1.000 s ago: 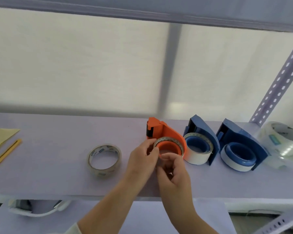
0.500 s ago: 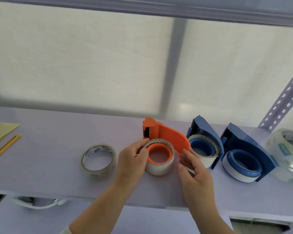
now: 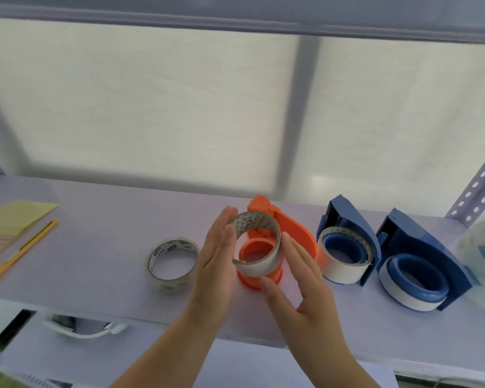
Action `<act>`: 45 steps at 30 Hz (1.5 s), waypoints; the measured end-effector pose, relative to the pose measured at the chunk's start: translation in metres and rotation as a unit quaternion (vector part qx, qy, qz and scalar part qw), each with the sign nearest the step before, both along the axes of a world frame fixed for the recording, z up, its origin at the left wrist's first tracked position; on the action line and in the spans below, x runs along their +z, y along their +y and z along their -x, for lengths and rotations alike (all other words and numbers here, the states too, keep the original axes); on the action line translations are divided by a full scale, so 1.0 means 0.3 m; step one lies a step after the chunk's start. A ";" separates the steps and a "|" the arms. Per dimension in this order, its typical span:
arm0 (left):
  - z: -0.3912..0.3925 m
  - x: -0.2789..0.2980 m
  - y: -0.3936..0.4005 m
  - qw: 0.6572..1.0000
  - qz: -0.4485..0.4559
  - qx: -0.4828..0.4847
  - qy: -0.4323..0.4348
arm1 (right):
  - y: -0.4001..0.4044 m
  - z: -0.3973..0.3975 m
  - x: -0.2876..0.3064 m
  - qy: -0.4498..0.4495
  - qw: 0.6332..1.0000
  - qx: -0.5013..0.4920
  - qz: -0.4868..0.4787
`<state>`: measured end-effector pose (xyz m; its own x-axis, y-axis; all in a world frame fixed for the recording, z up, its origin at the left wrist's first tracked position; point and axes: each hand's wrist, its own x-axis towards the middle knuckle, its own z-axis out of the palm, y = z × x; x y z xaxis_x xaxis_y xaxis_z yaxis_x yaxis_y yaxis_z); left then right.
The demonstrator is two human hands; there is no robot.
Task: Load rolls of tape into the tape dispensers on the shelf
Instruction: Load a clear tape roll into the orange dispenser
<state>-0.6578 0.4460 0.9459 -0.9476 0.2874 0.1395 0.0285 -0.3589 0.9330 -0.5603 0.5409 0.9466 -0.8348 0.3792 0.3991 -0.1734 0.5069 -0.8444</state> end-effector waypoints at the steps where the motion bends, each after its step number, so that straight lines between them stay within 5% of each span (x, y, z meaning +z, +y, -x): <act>1: -0.005 0.004 -0.012 1.000 -0.023 0.002 -0.003 | -0.013 0.000 0.010 0.008 1.000 0.009 -0.016; 9: -0.016 -0.058 -0.117 0.987 -0.096 0.043 -0.122 | -0.145 0.003 -0.071 -0.056 0.994 0.068 -0.064; 18: 0.042 -0.034 -0.174 0.988 0.114 0.105 -0.018 | -0.197 0.046 -0.106 -0.113 0.984 0.126 -0.056; 22: 0.077 -0.034 -0.197 0.949 0.288 0.111 0.058 | -0.186 0.065 -0.109 -0.139 0.979 0.125 -0.075; 26: 0.102 0.008 -0.247 0.925 0.340 0.155 0.074 | -0.181 0.067 -0.100 -0.153 0.980 0.116 -0.060; 30: 0.141 0.047 -0.338 0.863 0.410 0.245 0.163 | -0.182 0.065 -0.100 -0.164 0.978 0.118 -0.055; 35: 0.198 -0.036 -0.410 0.763 0.636 0.027 0.111 | -0.180 0.064 -0.099 -0.160 0.979 0.114 -0.056; 39: 0.235 -0.088 -0.408 0.787 0.604 0.079 0.097 | -0.176 0.063 -0.097 -0.156 0.979 0.118 -0.056; 45: 0.267 -0.084 -0.411 0.772 0.619 0.118 0.083 | -0.144 0.046 -0.081 -0.121 0.986 0.100 -0.051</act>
<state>-0.7377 0.3228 0.9208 -0.9927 0.1190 0.0209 0.1117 0.8385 0.5334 -0.5741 0.4976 0.9224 -0.9643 0.1660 0.2064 -0.0779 0.5670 -0.8200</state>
